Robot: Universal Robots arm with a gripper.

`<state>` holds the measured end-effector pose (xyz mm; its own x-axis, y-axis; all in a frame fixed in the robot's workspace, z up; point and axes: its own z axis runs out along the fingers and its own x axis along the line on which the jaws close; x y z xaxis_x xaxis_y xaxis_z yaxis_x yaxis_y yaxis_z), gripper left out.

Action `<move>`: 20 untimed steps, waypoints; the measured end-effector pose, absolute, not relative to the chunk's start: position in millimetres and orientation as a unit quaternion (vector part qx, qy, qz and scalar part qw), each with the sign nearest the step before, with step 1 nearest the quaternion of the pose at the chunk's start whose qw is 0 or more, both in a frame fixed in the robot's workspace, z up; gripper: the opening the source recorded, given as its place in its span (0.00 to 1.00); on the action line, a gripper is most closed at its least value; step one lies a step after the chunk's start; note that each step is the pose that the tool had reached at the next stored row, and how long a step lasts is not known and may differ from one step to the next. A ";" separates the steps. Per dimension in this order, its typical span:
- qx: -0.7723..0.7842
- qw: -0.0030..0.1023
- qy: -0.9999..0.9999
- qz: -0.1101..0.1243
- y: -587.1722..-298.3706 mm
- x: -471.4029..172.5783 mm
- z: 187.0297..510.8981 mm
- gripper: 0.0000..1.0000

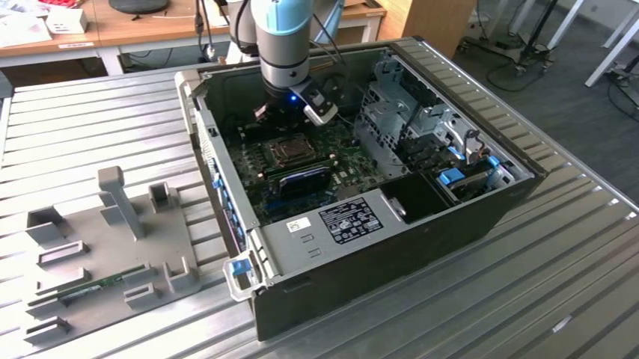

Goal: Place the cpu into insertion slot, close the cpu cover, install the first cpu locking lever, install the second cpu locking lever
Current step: 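Install the first cpu locking lever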

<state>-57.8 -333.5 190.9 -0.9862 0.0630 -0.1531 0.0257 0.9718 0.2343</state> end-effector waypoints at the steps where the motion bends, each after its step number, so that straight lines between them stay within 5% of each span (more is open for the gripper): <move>1: 0.022 0.080 0.990 0.117 -333.6 -57.6 191.0 0.10; 20: 0.023 0.080 0.989 0.119 -332.9 -54.6 192.8 0.10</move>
<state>-54.6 -332.9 192.8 -0.9862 0.0637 -0.1528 0.0256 0.9706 0.2392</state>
